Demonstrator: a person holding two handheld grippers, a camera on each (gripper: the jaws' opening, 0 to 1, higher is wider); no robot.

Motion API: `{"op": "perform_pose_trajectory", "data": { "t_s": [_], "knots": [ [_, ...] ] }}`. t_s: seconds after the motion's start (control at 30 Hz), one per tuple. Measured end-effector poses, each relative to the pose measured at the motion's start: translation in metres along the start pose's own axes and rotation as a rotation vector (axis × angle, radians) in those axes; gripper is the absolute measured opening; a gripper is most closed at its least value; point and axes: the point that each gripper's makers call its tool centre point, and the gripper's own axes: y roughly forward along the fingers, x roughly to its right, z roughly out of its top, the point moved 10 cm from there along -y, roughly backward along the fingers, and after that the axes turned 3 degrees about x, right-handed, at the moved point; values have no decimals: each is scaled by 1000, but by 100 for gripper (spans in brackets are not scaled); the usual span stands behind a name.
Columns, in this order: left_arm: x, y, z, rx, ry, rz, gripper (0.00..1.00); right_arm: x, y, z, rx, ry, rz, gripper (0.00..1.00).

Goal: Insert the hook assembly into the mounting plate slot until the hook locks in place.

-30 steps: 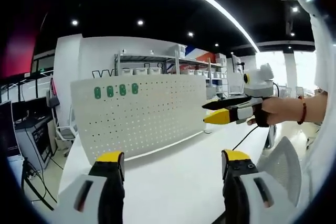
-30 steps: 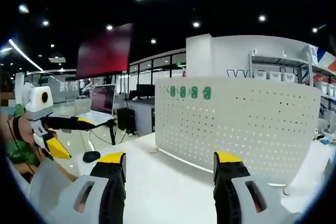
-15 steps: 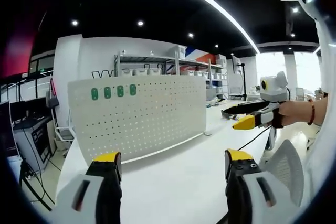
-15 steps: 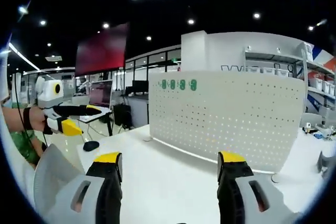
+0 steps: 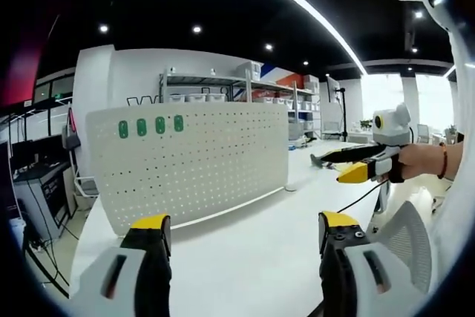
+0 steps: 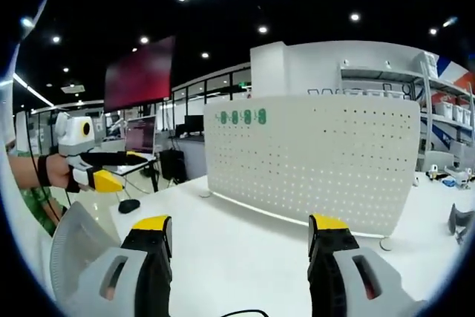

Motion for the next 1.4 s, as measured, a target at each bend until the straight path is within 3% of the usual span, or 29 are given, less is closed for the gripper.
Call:
{"op": "perform_pose_trajectory", "data": {
  "t_s": [0.47, 0.87, 1.4],
  "knots": [
    [10, -4, -4, -19, -1, 90, 84, 19, 10, -4, -25, -2, 95, 77],
    [18, -14, -5, -18, 5, 174, 84, 20, 22, -18, -40, 15, 171, 77],
    [35, -7, -9, -54, 0, 168, 84, 23, 12, -27, -39, 45, 183, 77]
  ]
}}
